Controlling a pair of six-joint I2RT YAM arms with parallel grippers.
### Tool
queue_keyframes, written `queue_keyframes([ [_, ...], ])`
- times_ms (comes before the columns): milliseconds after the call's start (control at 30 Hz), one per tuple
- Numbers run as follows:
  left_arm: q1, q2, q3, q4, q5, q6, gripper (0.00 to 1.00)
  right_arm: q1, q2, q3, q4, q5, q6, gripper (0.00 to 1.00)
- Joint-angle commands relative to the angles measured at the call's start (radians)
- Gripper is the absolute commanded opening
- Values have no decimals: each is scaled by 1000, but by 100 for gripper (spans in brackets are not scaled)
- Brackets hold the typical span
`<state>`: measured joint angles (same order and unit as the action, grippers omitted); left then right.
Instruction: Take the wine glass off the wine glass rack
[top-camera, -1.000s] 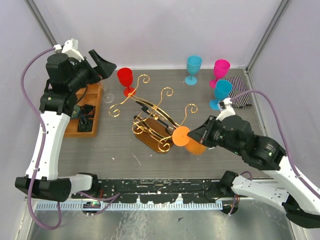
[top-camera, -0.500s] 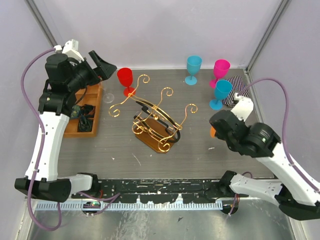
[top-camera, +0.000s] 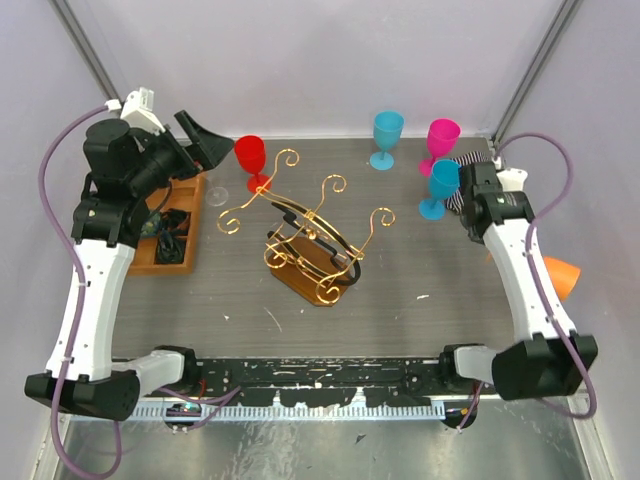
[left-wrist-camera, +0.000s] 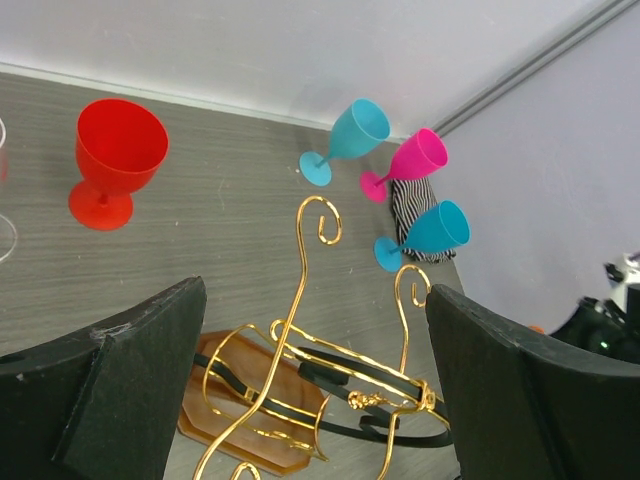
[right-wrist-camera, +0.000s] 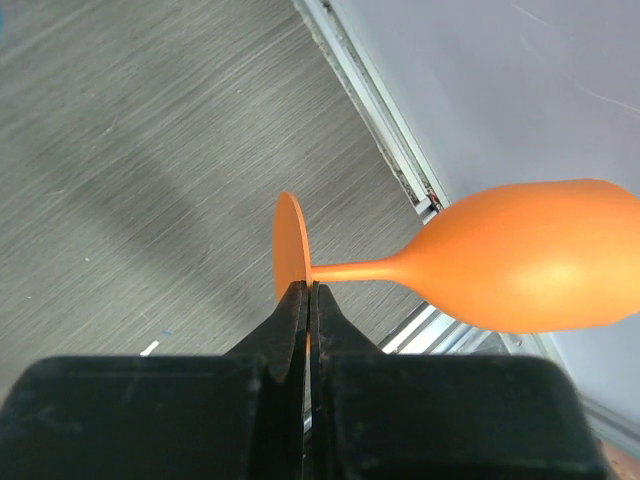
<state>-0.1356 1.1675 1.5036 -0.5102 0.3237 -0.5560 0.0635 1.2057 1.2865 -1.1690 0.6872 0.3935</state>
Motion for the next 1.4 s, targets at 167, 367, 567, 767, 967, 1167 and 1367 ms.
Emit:
queue_keyframes([
  [167, -1, -26, -35, 27, 40, -9, 98, -5, 191, -56, 133, 140, -81, 1],
  [367, -1, -40, -58, 24, 43, 0, 98, -4, 308, -131, 171, 223, -66, 1],
  [567, -1, -37, -65, 36, 47, 1, 98, 17, 395, -144, 175, 265, -55, 1],
  [767, -1, -31, -76, 48, 45, 1, 98, 62, 494, -156, 174, 343, -32, 1],
  [967, -1, -25, -80, 45, 41, 11, 98, 102, 627, -116, 149, 381, 35, 1],
  [1167, -1, -24, -77, 38, 29, 29, 98, 150, 702, -109, 142, 403, 83, 2],
  [1367, -1, -31, -76, 30, 24, 38, 98, 184, 761, -81, 152, 363, 100, 4],
])
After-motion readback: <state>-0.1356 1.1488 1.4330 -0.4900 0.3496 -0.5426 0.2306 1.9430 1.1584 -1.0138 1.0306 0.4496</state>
